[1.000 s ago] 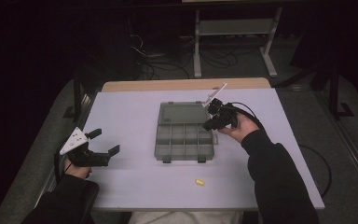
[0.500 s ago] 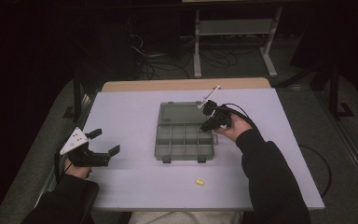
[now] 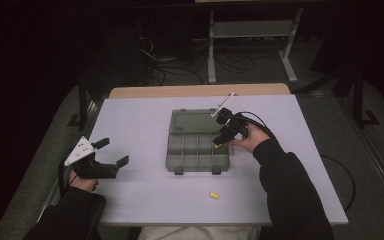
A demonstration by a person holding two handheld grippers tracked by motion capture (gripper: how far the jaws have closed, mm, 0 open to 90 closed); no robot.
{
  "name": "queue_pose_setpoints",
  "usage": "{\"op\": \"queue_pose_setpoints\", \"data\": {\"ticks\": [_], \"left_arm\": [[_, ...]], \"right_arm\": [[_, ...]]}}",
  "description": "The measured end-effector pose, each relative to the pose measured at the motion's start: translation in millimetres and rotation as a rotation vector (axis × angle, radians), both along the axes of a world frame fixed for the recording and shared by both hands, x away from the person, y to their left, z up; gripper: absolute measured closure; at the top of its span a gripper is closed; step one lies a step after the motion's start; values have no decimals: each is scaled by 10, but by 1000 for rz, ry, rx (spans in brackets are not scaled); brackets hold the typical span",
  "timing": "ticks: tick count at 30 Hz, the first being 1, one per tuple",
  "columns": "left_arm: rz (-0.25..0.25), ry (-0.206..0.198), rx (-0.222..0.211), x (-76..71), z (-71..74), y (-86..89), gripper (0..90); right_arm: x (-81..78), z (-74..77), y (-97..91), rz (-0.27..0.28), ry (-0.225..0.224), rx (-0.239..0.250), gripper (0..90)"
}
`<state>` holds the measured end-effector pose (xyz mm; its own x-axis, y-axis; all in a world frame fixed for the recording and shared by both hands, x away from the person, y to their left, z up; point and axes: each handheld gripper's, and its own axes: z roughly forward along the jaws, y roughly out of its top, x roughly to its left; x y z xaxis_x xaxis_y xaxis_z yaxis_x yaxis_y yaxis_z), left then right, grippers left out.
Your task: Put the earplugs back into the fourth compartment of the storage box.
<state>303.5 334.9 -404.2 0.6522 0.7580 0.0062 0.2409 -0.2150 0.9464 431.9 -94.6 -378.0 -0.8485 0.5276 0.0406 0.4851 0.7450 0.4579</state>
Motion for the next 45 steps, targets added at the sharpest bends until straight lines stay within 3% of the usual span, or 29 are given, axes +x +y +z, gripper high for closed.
{"op": "queue_pose_setpoints", "data": {"ticks": [2, 4, 10, 18, 26, 45], "left_arm": [[1, -1, 1, -1, 1, 0, 0], [1, -1, -1, -1, 1, 0, 0], [0, -2, 1, -3, 3, 1, 0], [1, -3, 0, -3, 4, 3, 0], [2, -3, 1, -3, 4, 2, 0], [3, -3, 2, -4, 4, 2, 0]], "right_arm": [[-28, 26, -12, 8, 30, 2, 229], [-77, 55, -8, 0, 20, -4, 140], [-219, 179, -5, -3, -19, 10, 10], [-423, 286, -47, -9, -31, 57, 0], [-671, 309, -103, 10, -71, 92, 0], [-1103, 68, -35, 66, -73, 131, 0]]}}
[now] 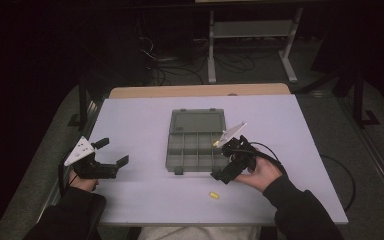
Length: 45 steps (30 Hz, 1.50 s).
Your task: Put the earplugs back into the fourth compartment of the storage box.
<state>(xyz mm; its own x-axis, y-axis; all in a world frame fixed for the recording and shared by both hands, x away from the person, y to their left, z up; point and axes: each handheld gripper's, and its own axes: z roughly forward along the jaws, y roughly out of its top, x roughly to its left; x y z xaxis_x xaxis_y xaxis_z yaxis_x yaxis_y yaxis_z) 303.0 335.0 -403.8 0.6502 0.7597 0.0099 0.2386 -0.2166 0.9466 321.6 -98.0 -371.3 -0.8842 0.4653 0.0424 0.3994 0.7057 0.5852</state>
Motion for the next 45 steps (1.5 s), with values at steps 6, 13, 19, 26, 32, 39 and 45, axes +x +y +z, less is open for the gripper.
{"op": "queue_pose_setpoints", "data": {"ticks": [6, 13, 19, 26, 32, 39, 45], "left_arm": [[-1, -1, 1, 0, 1, 1, 0], [-1, -2, 1, -1, 1, 0, 0], [-1, -2, 0, -1, 1, -1, 0], [-2, -3, 0, -1, 1, -1, 0], [-2, -3, -1, -1, 1, -1, 0], [-1, -3, 0, -1, 1, -2, 0], [-1, -3, 0, 0, 1, -1, 0]], "right_arm": [[-129, -113, 44, 19, 14, -14, 0], [-224, -213, 67, 35, 22, -17, 0], [-283, -286, 92, 51, 29, -20, 0], [-349, -425, 130, 73, 48, -43, 0], [-362, -499, 144, 92, 73, -54, 89], [-376, -528, 153, 103, 83, -54, 272], [-379, -544, 177, 127, 98, -61, 456]]}}
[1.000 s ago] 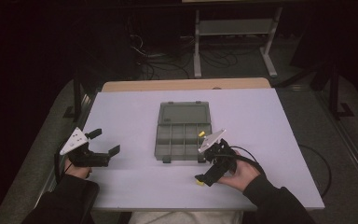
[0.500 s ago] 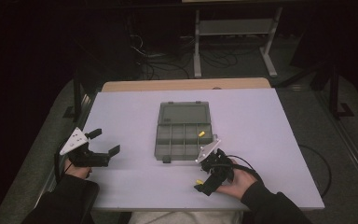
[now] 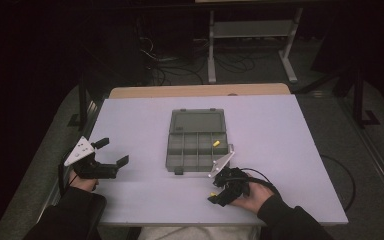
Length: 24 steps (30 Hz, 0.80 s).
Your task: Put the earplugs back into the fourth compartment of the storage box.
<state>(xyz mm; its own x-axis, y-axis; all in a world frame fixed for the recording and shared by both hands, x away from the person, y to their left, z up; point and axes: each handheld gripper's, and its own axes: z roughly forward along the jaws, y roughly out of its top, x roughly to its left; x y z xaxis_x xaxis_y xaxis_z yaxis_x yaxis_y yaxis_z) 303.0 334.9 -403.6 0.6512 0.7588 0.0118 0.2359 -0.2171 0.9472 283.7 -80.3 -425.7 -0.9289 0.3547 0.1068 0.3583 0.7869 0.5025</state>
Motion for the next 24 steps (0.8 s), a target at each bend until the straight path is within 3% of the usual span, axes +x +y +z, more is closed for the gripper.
{"op": "queue_pose_setpoints", "data": {"ticks": [14, 24], "left_arm": [[0, 0, 0, 1, 0, 0, 0], [-1, 0, 0, 1, -1, 1, 0]], "right_arm": [[-16, -23, 51, 0, -14, -35, 774], [-7, 23, 54, -11, -8, -28, 791]]}}
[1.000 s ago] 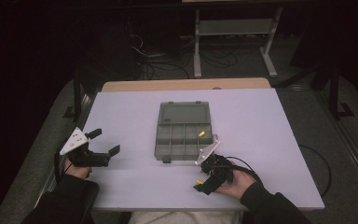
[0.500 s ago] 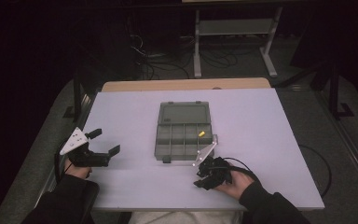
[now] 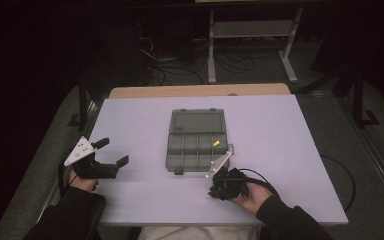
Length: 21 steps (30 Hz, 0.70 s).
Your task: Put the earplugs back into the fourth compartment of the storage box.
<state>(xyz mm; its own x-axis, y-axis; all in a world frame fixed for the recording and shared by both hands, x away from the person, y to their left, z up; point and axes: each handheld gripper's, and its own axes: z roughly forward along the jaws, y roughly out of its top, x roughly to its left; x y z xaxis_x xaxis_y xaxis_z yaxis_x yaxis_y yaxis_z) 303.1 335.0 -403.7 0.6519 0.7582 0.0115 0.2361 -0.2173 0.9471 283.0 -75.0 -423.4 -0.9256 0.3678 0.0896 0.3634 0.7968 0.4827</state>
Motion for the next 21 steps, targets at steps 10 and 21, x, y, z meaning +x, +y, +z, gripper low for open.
{"op": "queue_pose_setpoints", "data": {"ticks": [10, 21], "left_arm": [[1, 2, -3, 1, -1, 0, 0], [1, 0, 0, 0, 1, 2, 0]], "right_arm": [[68, 176, -37, -9, -31, 36, 791], [242, 427, -70, -23, -60, 83, 796]]}}
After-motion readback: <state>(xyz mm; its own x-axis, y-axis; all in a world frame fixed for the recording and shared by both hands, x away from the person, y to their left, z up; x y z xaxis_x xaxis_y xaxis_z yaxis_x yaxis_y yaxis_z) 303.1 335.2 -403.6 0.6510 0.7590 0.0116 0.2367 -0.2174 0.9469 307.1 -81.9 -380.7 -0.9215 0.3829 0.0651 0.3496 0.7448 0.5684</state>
